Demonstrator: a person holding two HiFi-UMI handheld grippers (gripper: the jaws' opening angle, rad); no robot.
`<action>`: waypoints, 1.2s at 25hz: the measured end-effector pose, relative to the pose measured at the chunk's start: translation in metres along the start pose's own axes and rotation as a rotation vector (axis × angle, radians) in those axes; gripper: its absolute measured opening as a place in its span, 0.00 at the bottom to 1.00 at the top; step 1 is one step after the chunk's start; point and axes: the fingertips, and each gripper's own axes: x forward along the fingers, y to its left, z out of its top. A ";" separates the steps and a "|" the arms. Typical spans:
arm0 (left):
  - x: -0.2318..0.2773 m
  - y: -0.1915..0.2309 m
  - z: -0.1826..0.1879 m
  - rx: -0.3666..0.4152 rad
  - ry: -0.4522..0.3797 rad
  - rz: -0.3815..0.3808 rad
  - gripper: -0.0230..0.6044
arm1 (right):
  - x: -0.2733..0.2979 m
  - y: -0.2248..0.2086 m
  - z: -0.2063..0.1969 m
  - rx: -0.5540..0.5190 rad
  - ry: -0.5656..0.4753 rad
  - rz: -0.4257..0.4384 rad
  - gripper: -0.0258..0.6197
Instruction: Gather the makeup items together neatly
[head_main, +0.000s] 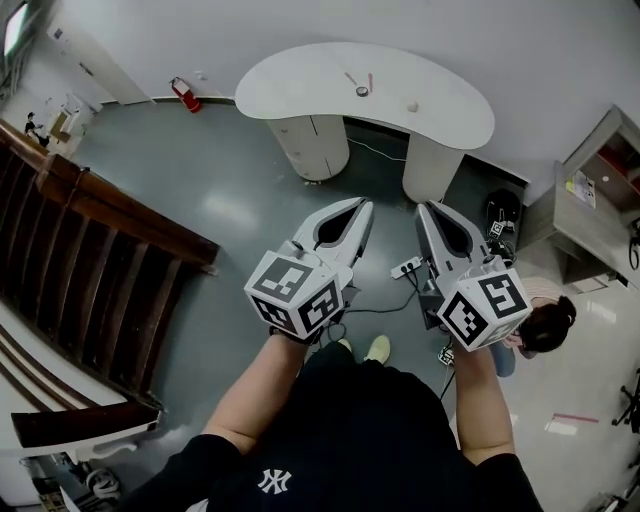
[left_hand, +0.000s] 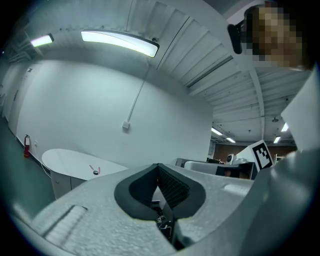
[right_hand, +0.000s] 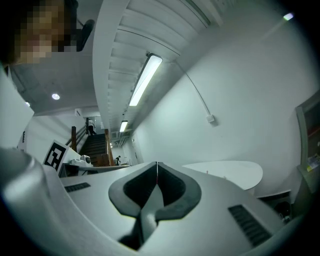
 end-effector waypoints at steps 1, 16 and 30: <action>0.002 -0.001 -0.003 -0.001 0.004 0.003 0.05 | 0.000 -0.002 -0.001 -0.011 0.000 -0.003 0.07; 0.055 0.034 0.006 -0.001 0.004 0.005 0.05 | 0.043 -0.044 0.004 -0.023 0.011 -0.023 0.07; 0.172 0.192 0.014 0.006 0.057 -0.070 0.05 | 0.216 -0.124 -0.010 0.007 0.084 -0.124 0.07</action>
